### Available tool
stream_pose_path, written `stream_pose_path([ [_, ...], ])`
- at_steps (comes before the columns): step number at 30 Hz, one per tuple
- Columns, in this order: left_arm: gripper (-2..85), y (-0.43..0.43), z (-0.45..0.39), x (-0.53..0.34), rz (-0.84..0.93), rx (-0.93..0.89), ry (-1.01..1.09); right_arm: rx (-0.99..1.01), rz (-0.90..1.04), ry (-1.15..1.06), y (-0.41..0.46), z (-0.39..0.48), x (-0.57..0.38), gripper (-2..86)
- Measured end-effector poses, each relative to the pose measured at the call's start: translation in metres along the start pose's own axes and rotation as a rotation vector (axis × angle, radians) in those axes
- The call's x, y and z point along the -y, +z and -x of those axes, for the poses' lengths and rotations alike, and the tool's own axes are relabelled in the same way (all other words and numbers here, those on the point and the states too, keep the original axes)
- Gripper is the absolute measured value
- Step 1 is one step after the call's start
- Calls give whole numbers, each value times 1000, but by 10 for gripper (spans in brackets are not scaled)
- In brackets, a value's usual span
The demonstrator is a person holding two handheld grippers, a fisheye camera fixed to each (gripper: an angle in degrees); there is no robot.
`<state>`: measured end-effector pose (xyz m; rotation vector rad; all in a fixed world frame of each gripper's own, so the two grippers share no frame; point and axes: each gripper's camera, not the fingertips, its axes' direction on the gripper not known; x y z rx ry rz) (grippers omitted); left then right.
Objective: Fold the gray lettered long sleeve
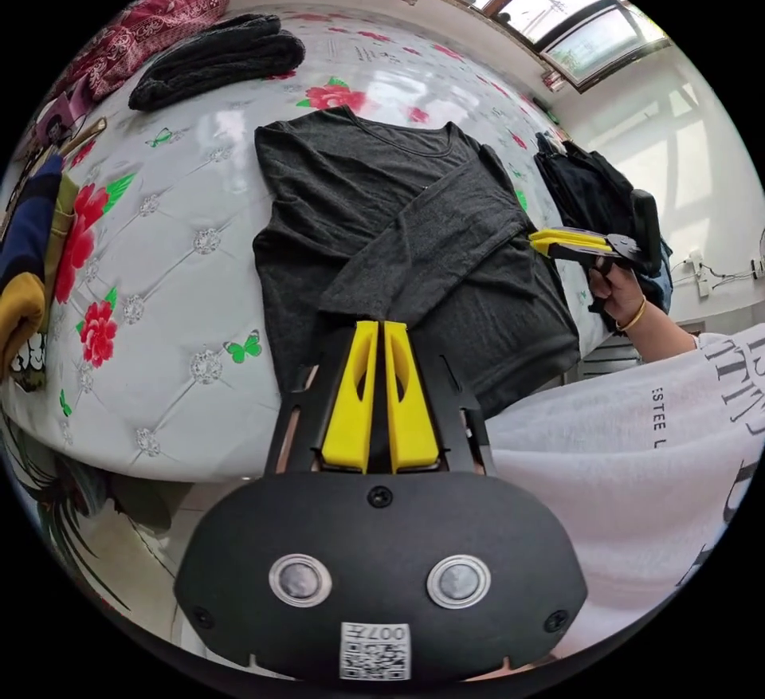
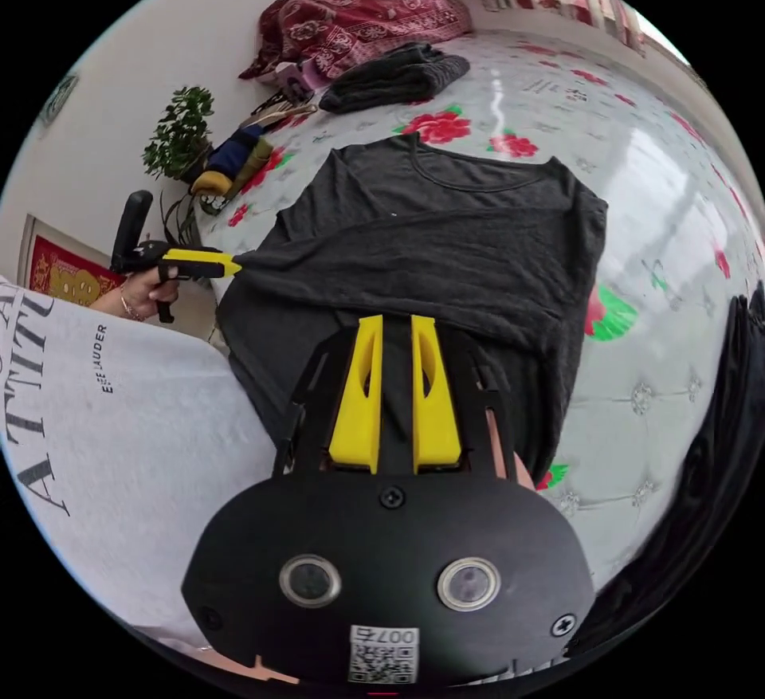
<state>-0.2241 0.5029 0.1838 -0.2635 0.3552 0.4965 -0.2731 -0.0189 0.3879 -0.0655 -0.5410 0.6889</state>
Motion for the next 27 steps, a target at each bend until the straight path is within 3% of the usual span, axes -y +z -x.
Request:
stream_pose_path([
  [4, 63, 10, 15, -23, 62, 79, -75, 63, 126, 14, 32, -6, 8, 63],
  [7, 63, -5, 26, -51, 28, 98, -121, 84, 70, 69, 3, -17, -12, 65],
  [14, 93, 1, 70, -156, 129, 135, -267, 16, 55, 456, -87, -84, -146, 65],
  [20, 134, 66, 66, -171, 228, 42, -159, 20, 213, 600, -90, -99, -211, 68],
  [23, 119, 100, 56, -151, 296, 78, -79, 92, 280, 567, -77, -97, -204, 55],
  [27, 29, 114, 56, -128, 343, 228, -48, 69, 349, 502, -78, -98, -191, 27],
])
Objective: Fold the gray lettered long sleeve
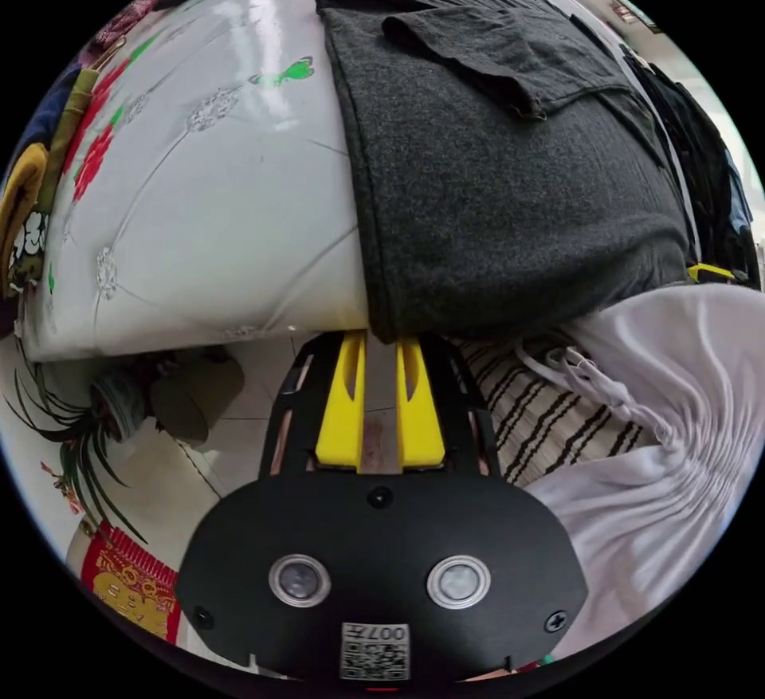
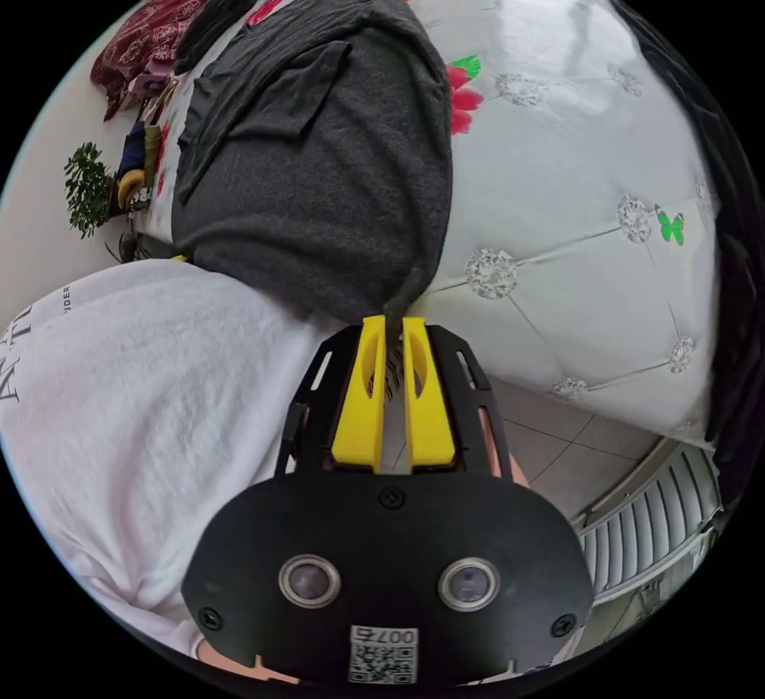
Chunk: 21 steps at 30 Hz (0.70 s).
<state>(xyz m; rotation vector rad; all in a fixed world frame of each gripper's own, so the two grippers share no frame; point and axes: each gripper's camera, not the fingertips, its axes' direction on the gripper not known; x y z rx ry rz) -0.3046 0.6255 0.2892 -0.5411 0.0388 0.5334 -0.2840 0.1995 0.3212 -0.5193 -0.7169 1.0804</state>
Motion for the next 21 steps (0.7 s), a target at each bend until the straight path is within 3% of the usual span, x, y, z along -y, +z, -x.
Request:
stream_pose_path([
  [2, 8, -2, 5, -3, 5, -40, 52, 18, 13, -41, -14, -3, 1, 15],
  [7, -4, -56, 47, -37, -55, -361, 156, 116, -50, -79, -66, -25, -15, 5],
  [10, -5, -88, 75, -51, -87, -512, 182, 294, -105, -37, -98, -55, -26, 3],
  [13, -5, -139, 126, -46, -227, -759, 222, 520, -186, 26, -130, -90, -23, 2],
  [16, -3, -173, 162, -15, -341, -775, 241, 692, -275, 34, -169, -115, 6, 2],
  [18, 2, -204, 208, 35, -471, -820, 194, 740, -333, 20, -199, -125, 37, 3],
  [21, 46, -219, 268, 106, -631, -840, -97, 751, -440, -2, -244, -131, 108, 7],
])
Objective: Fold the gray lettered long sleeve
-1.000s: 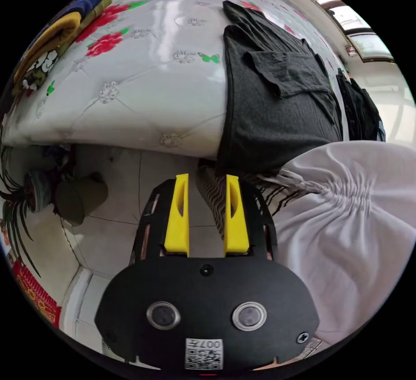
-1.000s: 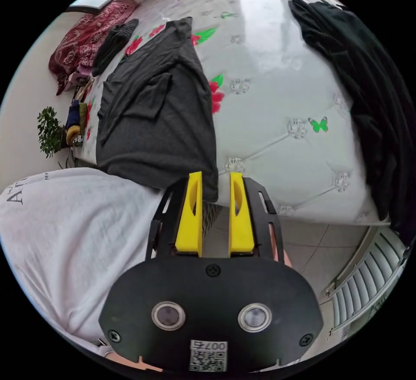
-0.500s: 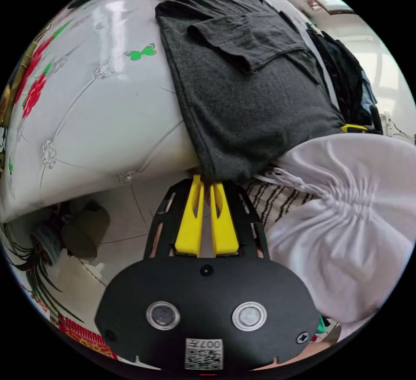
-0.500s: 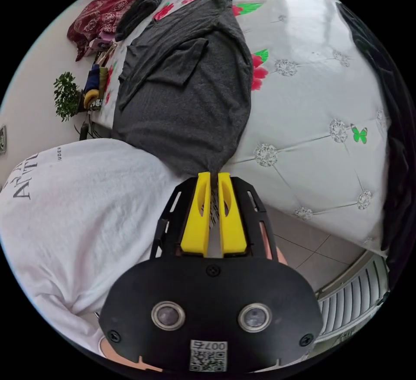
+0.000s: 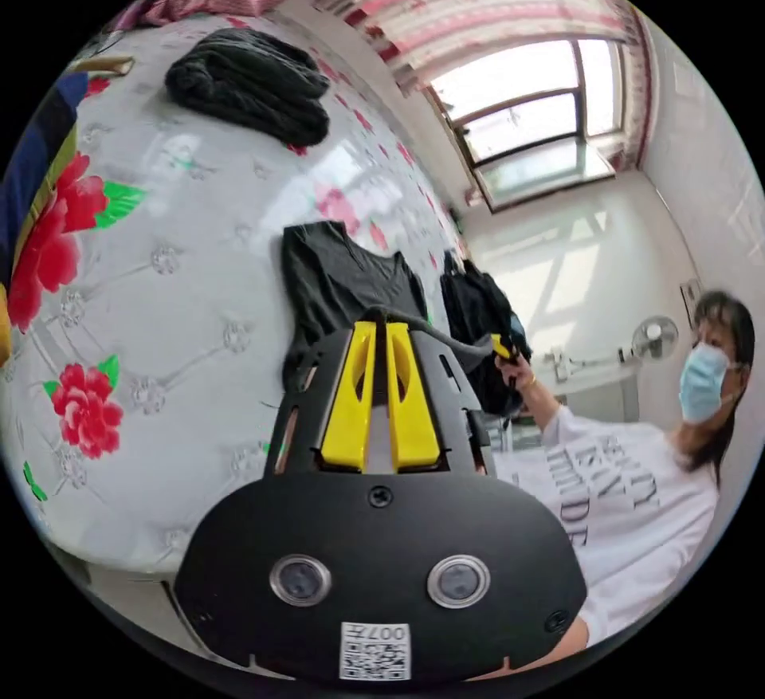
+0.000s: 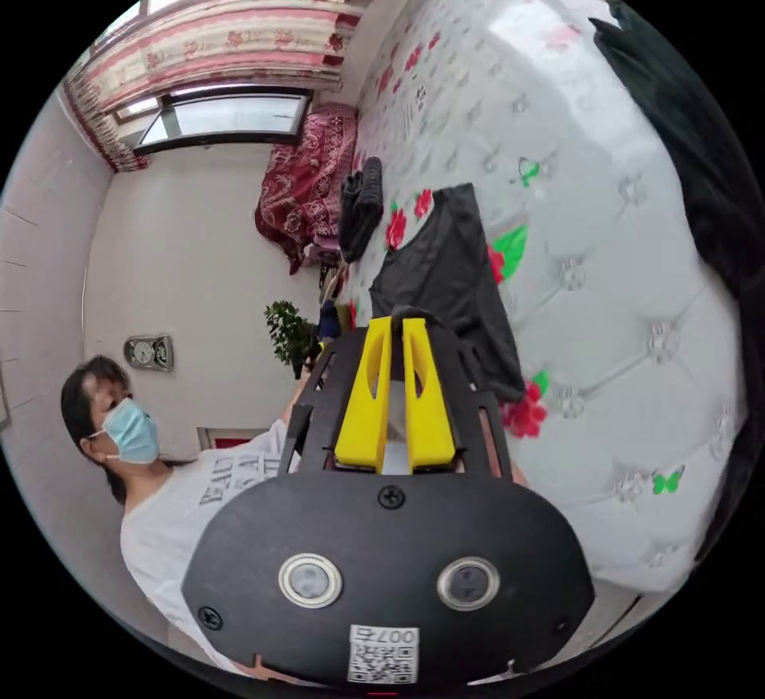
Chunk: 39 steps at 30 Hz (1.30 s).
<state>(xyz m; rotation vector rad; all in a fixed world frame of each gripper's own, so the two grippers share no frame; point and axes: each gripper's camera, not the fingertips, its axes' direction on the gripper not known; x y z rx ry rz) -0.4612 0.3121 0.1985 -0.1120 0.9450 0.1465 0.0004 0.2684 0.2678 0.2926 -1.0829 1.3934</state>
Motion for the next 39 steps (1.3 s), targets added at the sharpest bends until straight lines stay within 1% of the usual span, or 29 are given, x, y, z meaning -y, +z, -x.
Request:
stream_pose_path([
  [1, 74, 1, 7, 12, -53, 16, -35, -48, -55, 3, 3, 2, 32, 13],
  [2, 111, 4, 18, 28, -155, 70, -83, -128, -114, 3, 8, 2, 59, 18],
  [3, 127, 10, 26, 38, -187, 145, -132, -171, -132, 9, 12, 0, 70, 21],
  [5, 124, 18, 37, 42, -172, 197, -204, -263, -130, 52, 34, -11, 97, 32],
  [7, 123, 20, 41, 34, -151, 243, -214, -269, -119, 31, 48, -16, 96, 39],
  [10, 112, 11, 47, -14, -83, 354, -184, -300, -109, 4, 56, -30, 63, 55],
  [13, 112, 3, 53, -55, -37, 407, -185, -322, -160, 72, 48, -61, 11, 70],
  [15, 115, -5, 64, -88, -27, 394, -232, -297, -207, 147, 41, -85, -17, 77],
  [17, 120, -9, 77, -102, -42, 343, -293, -222, -245, 243, 44, -117, -38, 82],
  [20, 131, -10, 104, -110, -75, 214, -403, -110, -266, 318, 61, -148, -33, 78],
  [22, 138, -7, 120, -105, -75, 166, -445, -113, -278, 349, 71, -162, -22, 67],
  [25, 136, -8, 131, -98, -57, 185, -461, -145, -321, 393, 78, -174, -10, 37],
  [28, 135, -18, 147, -92, -41, 156, -468, -197, -353, 292, 78, -151, 7, 16],
  [30, 136, -23, 151, -90, -38, 140, -462, -235, -313, 164, 87, -118, 26, 10],
  [31, 138, -24, 152, -90, -37, 136, -458, -268, -269, 55, 98, -88, 40, 7],
  [32, 141, -27, 153, -88, -42, 128, -447, -309, -209, -71, 116, -54, 56, 5],
  [33, 148, -31, 154, -87, -54, 113, -435, -327, -172, -138, 128, -36, 63, 5],
  [35, 156, -38, 156, -85, -81, 91, -424, -393, -4, -418, 191, 37, 84, 5],
  [36, 159, -42, 158, -85, -92, 68, -424, -406, 45, -482, 210, 53, 86, 5],
  [38, 162, -49, 162, -85, -118, 32, -423, -405, 247, -690, 297, 98, 83, 8],
  [39, 163, -54, 164, -85, -133, 11, -422, -394, 300, -730, 320, 104, 80, 10],
])
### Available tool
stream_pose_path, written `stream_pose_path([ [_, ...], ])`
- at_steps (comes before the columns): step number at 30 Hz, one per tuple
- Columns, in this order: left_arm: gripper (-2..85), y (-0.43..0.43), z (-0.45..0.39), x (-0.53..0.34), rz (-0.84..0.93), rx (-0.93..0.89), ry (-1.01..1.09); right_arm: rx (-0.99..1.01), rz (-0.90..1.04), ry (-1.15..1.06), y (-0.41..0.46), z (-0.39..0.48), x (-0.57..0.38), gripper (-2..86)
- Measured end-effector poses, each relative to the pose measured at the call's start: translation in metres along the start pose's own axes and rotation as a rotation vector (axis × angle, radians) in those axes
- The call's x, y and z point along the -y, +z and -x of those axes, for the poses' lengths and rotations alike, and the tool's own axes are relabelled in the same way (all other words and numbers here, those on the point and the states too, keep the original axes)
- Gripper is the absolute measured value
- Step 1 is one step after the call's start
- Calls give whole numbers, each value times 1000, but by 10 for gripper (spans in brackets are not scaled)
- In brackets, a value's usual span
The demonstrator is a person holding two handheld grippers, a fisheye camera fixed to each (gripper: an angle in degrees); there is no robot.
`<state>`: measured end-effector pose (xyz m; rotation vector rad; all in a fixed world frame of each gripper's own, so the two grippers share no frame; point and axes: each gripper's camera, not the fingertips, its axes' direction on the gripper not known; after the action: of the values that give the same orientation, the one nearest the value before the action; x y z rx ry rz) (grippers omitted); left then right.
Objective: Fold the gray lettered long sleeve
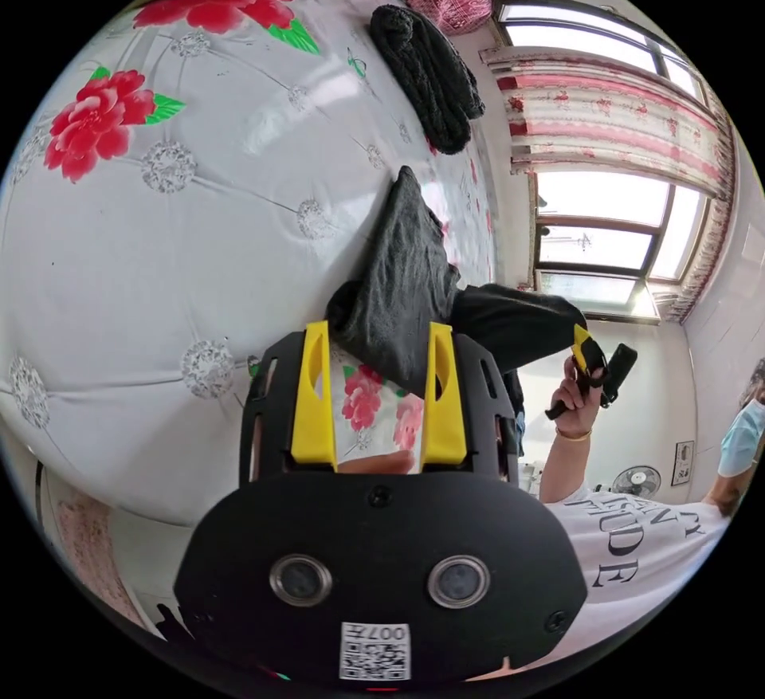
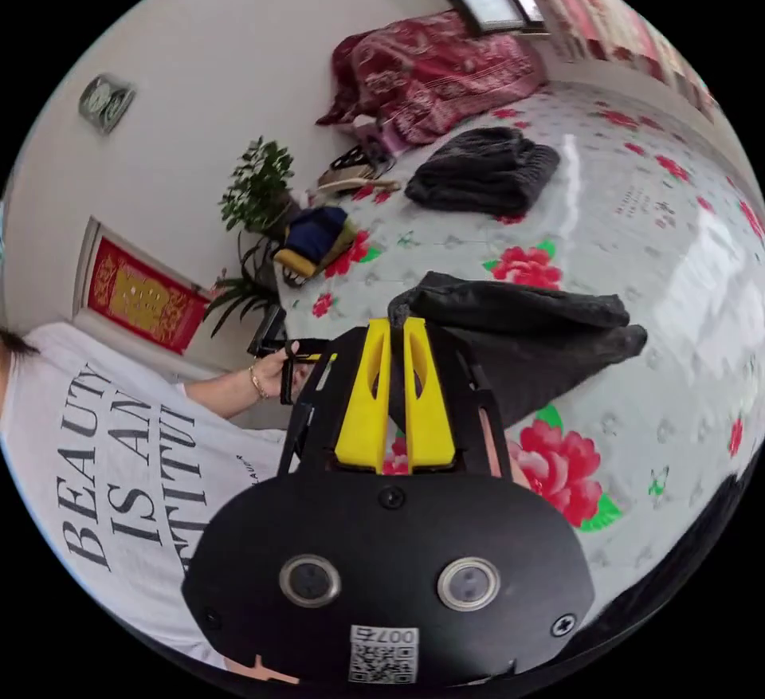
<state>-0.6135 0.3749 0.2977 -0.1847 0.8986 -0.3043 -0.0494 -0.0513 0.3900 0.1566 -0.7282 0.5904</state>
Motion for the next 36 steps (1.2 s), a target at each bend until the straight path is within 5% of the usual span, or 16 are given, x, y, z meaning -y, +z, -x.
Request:
stream_pose_path([
  [4, 170, -14, 12, 2, -31, -54, -12, 140, 219, -186, 151, 51, 24, 31],
  [8, 180, -26, 25, 4, -32, -103, -32, 272, 394, -90, 261, 32, 8, 61],
  [11, 192, -28, 23, 9, -10, -121, -4, 350, 297, 13, 244, -7, -5, 74],
  [16, 198, -12, 0, 18, 64, -121, 86, 210, 97, 298, 170, -115, -54, 97],
  [23, 81, 14, -27, 39, 161, -3, 130, 422, 33, 759, 192, -237, -153, 106],
  [36, 44, -78, -130, 97, 47, -263, 174, 688, -13, 610, 188, -197, -85, 76],
])
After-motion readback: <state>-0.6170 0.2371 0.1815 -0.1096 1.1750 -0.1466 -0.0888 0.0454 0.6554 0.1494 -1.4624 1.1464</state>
